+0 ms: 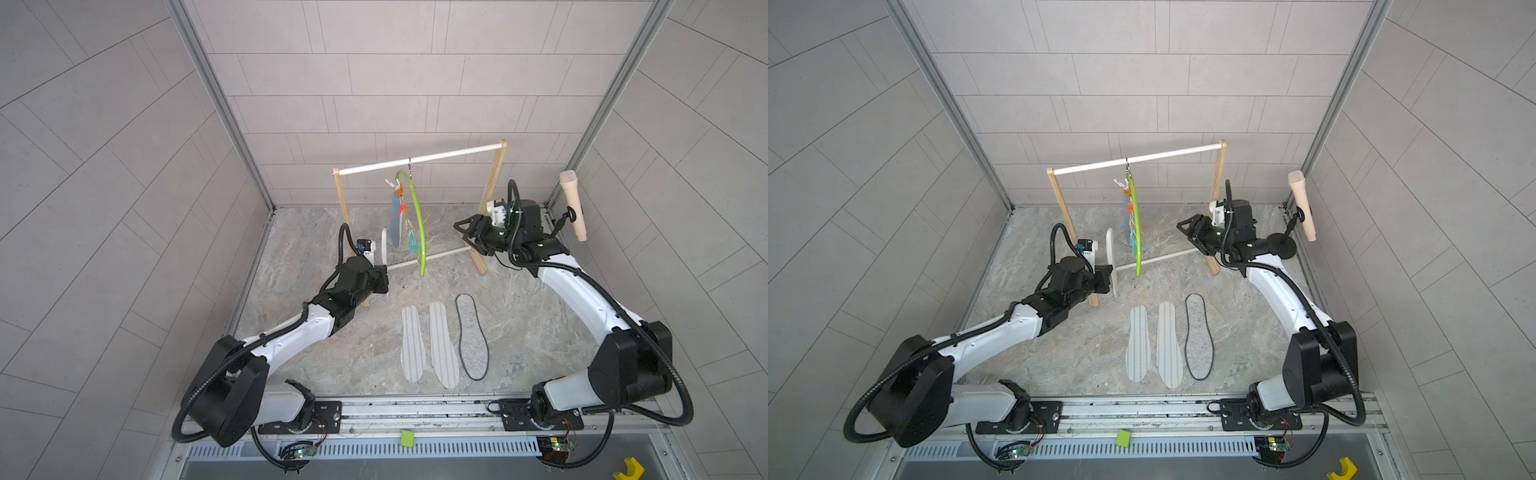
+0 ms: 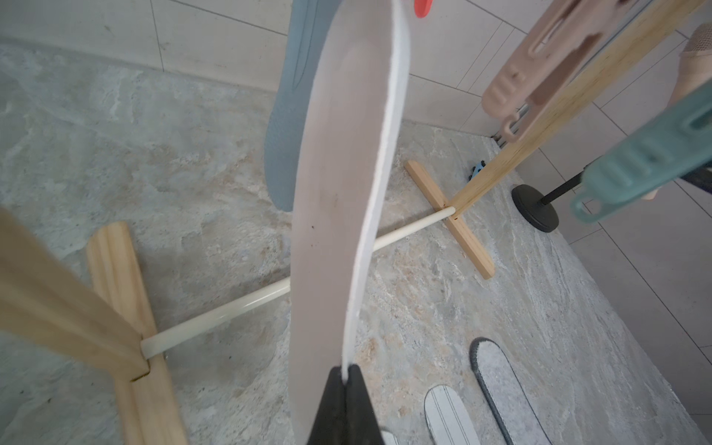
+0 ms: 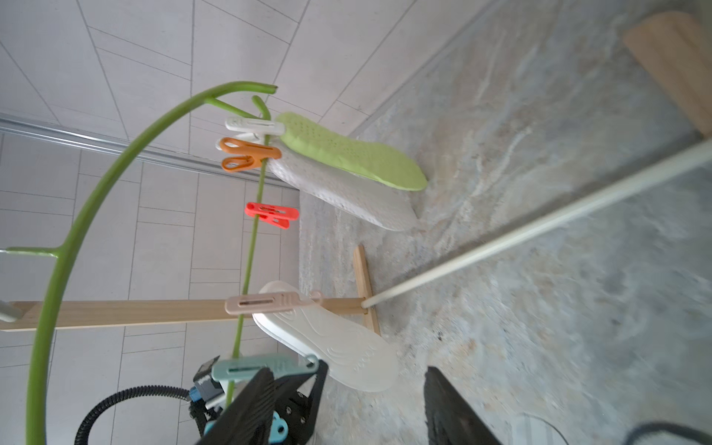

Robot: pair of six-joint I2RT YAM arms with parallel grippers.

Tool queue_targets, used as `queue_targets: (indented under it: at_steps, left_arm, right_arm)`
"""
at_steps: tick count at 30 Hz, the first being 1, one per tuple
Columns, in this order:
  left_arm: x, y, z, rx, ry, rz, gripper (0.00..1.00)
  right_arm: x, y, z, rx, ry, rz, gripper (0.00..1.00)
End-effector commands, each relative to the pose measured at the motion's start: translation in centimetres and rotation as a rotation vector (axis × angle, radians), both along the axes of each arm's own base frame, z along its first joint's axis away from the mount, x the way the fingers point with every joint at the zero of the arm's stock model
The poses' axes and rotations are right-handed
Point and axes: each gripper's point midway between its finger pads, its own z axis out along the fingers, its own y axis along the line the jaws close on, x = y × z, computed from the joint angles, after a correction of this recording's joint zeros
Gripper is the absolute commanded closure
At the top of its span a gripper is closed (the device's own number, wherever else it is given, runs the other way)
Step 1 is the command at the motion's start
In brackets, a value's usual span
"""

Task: Take the shoe insoles off the hanger
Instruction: Adjust the insole.

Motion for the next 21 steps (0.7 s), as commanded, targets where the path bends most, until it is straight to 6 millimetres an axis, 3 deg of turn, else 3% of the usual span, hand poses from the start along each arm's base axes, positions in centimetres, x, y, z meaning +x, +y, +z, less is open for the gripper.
queue_targets:
  at_steps: [1,5,10,17,21]
  left_arm:
    - [-1.9,1.1,0.1,-0.023,0.103,0.033,1.00]
    - [-4.3,1.1,0.5,-0.102,0.185,0.007,1.00]
    - [-7.5,-0.2,0.9,-0.272,0.324,-0.048,1.00]
    - [-10.5,-2.2,2.2,-0.543,0.453,-0.121,1.00]
    - [-11.2,-4.4,2.7,-0.721,0.518,-0.197,1.00]
  right_arm:
    - [-5.1,-0.7,-0.8,-0.065,0.029,0.074,0.37]
    - [-9.7,-1.5,-2.0,-0.102,0.042,0.098,0.40]
    - [-14.0,-1.4,-2.9,-0.088,0.030,0.122,0.42]
    - [-18.6,2.1,-1.9,-0.116,-0.063,0.276,0.44]
    - [-19.4,4.6,-2.6,-0.045,-0.034,0.343,0.44]
